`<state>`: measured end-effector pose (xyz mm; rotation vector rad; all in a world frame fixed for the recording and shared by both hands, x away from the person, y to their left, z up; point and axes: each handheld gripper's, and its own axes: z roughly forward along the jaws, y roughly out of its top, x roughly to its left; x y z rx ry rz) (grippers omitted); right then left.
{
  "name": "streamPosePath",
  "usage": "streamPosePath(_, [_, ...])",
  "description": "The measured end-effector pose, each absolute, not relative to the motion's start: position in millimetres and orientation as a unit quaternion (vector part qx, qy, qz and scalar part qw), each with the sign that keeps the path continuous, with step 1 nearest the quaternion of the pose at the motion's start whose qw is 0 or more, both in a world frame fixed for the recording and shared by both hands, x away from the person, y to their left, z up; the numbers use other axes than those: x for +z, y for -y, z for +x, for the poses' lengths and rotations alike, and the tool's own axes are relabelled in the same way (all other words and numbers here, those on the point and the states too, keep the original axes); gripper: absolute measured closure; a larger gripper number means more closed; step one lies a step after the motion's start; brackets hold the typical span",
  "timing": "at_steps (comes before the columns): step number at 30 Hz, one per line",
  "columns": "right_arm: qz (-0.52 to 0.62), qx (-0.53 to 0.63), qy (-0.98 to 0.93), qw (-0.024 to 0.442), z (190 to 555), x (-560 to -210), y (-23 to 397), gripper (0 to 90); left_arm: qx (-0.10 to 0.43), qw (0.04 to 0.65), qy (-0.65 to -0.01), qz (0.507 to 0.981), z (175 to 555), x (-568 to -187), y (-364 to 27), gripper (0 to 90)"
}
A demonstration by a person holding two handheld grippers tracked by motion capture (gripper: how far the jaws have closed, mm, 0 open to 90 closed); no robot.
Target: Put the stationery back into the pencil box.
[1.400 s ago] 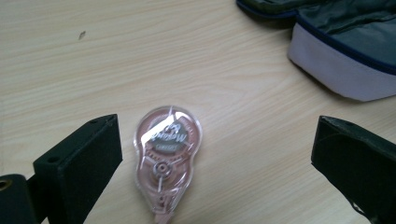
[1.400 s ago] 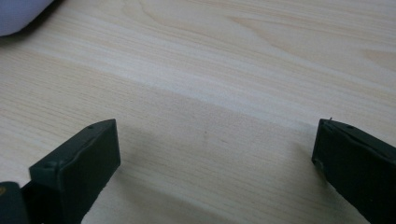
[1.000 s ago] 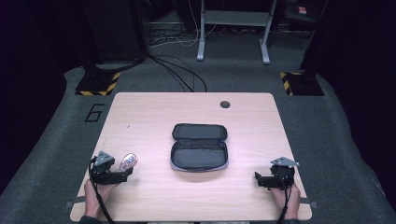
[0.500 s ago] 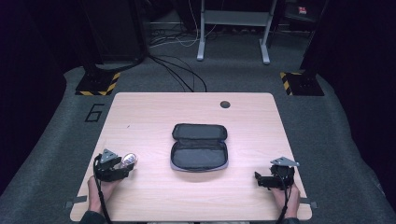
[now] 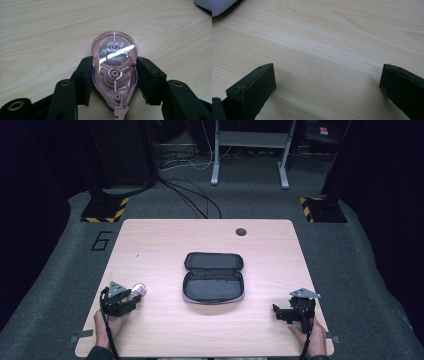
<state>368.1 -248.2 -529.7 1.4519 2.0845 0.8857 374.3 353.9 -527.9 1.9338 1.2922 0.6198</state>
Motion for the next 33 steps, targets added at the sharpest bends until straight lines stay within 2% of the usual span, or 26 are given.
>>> streamPosePath(15, [0.527, 0.32, -0.755, 0.224, 368, -530, 248, 0.0, 0.244, 0.389, -0.487, 0.743, 361, -503, -348, 50.0])
streamPosePath(33, [0.527, 0.32, -0.755, 0.224, 368, -530, 248, 0.0, 0.244, 0.411, -0.415, 0.774, 367, -454, -294, 50.0])
